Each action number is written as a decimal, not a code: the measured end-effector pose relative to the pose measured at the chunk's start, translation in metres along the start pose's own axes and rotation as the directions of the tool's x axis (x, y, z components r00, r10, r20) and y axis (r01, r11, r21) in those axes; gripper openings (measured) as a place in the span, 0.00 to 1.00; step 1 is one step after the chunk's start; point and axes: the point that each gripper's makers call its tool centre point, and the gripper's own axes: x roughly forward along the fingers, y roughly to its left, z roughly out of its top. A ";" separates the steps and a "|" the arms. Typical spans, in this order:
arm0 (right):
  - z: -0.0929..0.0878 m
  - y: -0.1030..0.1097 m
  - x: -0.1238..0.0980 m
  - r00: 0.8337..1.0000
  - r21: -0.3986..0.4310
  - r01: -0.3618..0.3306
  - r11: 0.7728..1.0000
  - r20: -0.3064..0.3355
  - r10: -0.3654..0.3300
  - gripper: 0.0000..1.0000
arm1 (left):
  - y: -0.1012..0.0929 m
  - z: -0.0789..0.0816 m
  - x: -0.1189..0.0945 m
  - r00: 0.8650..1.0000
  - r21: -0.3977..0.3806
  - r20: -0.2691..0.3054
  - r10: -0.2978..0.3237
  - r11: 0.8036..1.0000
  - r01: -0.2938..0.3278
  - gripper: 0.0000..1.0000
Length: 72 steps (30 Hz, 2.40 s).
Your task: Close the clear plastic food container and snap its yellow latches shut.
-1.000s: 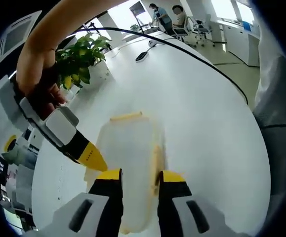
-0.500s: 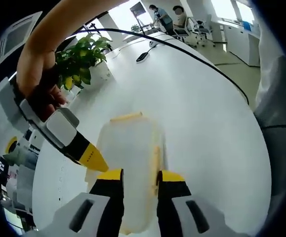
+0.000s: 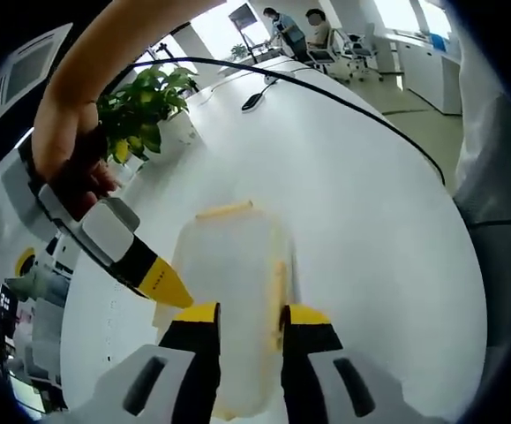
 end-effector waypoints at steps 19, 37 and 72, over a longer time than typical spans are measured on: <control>0.006 0.002 -0.006 0.995 -0.072 0.095 0.993 -0.003 -0.095 0.25 | 0.000 -0.001 -0.002 1.000 0.000 -0.006 0.013 1.000 -0.013 0.21; 0.005 -0.008 -0.013 0.978 -0.046 0.204 0.978 0.061 -0.201 0.27 | 0.006 0.000 -0.008 1.000 -0.078 -0.006 0.000 0.997 0.000 0.28; -0.051 0.013 -0.028 0.931 -0.021 0.293 0.956 0.234 -0.280 0.61 | 0.041 -0.050 -0.027 0.996 -0.232 -0.049 -0.070 0.971 0.057 0.82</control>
